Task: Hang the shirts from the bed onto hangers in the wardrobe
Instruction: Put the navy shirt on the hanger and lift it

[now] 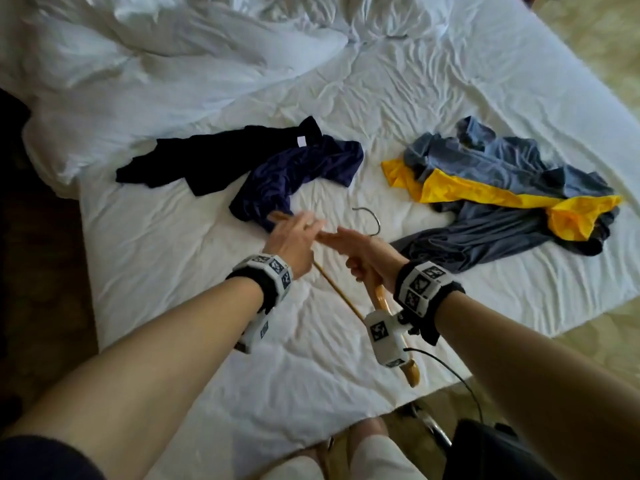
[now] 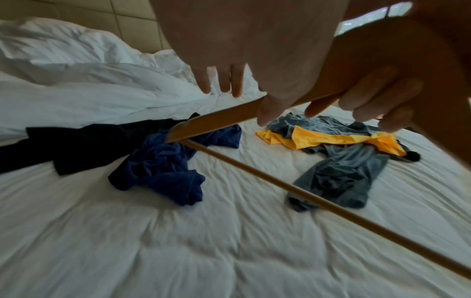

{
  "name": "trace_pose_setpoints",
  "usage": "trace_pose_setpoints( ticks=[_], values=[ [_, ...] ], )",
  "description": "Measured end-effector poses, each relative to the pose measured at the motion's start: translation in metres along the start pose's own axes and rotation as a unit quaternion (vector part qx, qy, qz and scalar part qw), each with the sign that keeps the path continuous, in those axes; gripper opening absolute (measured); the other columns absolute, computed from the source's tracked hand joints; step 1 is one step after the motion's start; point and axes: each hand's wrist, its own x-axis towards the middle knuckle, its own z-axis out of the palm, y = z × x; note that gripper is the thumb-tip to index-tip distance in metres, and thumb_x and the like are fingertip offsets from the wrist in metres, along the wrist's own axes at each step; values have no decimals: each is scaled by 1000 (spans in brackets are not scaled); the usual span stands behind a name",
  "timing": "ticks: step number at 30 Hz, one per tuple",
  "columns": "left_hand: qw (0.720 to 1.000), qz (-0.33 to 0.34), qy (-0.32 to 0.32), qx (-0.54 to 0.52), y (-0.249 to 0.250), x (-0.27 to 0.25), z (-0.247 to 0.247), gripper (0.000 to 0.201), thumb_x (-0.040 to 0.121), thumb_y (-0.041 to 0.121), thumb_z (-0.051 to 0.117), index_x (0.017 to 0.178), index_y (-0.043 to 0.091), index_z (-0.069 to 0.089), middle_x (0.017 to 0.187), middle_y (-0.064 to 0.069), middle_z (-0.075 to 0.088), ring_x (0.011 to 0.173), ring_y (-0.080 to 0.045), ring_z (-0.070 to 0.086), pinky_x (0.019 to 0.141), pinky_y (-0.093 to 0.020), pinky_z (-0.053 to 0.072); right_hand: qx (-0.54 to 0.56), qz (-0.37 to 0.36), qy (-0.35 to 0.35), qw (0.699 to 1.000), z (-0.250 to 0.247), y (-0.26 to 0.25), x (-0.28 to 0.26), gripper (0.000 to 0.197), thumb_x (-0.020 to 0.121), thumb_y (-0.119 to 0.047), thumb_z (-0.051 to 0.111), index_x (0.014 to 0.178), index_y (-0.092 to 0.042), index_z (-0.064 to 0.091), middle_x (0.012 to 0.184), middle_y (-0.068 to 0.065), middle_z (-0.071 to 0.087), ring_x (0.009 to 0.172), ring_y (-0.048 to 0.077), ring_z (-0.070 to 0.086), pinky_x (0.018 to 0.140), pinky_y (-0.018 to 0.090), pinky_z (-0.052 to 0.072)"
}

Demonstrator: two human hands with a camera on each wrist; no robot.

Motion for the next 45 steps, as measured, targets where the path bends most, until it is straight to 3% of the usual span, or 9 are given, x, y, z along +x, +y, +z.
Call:
trace_pose_setpoints(
  ticks=[8,15,20,27,33,36,39,42,45],
  values=[
    [993,-82,-78,37,-85,93,82,65,89,18,64,147,18,35,147,-3,36,140,-22,29,107,-38,32,-55,-75,176,980,-26,13,143,45,94,-55,56,69,-17,55,59,-2,49,51,14,44,55,28,36],
    [983,-155,-52,82,-138,136,158,46,93,27,62,135,15,48,137,-8,44,123,-28,42,98,-41,40,-52,-138,198,969,-24,47,213,34,97,-44,55,70,-23,56,61,-3,50,52,10,45,50,23,37],
    [987,-152,57,3,-157,121,203,19,99,16,50,106,7,65,93,-16,69,89,-36,62,81,-43,40,-82,-193,195,958,-13,57,216,34,96,-47,53,83,-19,66,68,7,59,54,8,48,47,19,37],
    [970,-147,118,-152,-107,19,245,35,90,27,38,85,7,65,52,-11,58,46,-33,55,49,-34,46,-72,-188,193,960,-17,58,217,40,95,-48,57,73,-14,63,62,2,51,54,11,47,52,26,38],
    [957,-200,-39,-205,-75,-32,264,36,79,47,31,76,21,55,51,-2,55,53,-28,56,49,-34,42,-21,-175,190,966,-13,86,203,72,75,-68,57,86,2,65,59,5,45,58,22,43,56,50,40],
    [958,-179,-110,-195,-71,-28,253,50,77,56,22,86,23,59,64,1,63,66,-21,63,58,-35,47,-3,-170,193,966,-2,93,192,54,74,-65,59,74,-12,68,58,2,47,58,22,44,57,42,38],
    [953,-157,13,-258,-76,-13,231,36,88,48,39,90,22,63,79,5,63,73,-15,61,68,-37,52,3,-160,203,966,2,89,190,52,73,-64,60,64,-13,61,57,5,45,56,23,43,56,43,38],
    [958,-111,190,-182,-105,24,217,29,86,24,60,109,8,63,112,-11,60,107,-30,57,93,-45,48,-7,-161,225,961,3,87,189,57,76,-62,59,71,-5,63,56,6,47,54,24,45,55,41,40],
    [972,-163,124,-111,-141,72,207,71,82,29,71,144,9,42,147,-16,39,140,-35,32,115,-48,30,-24,-162,231,959,5,85,188,36,85,-53,60,68,-22,66,58,8,50,55,24,47,54,41,43]
  ],
)
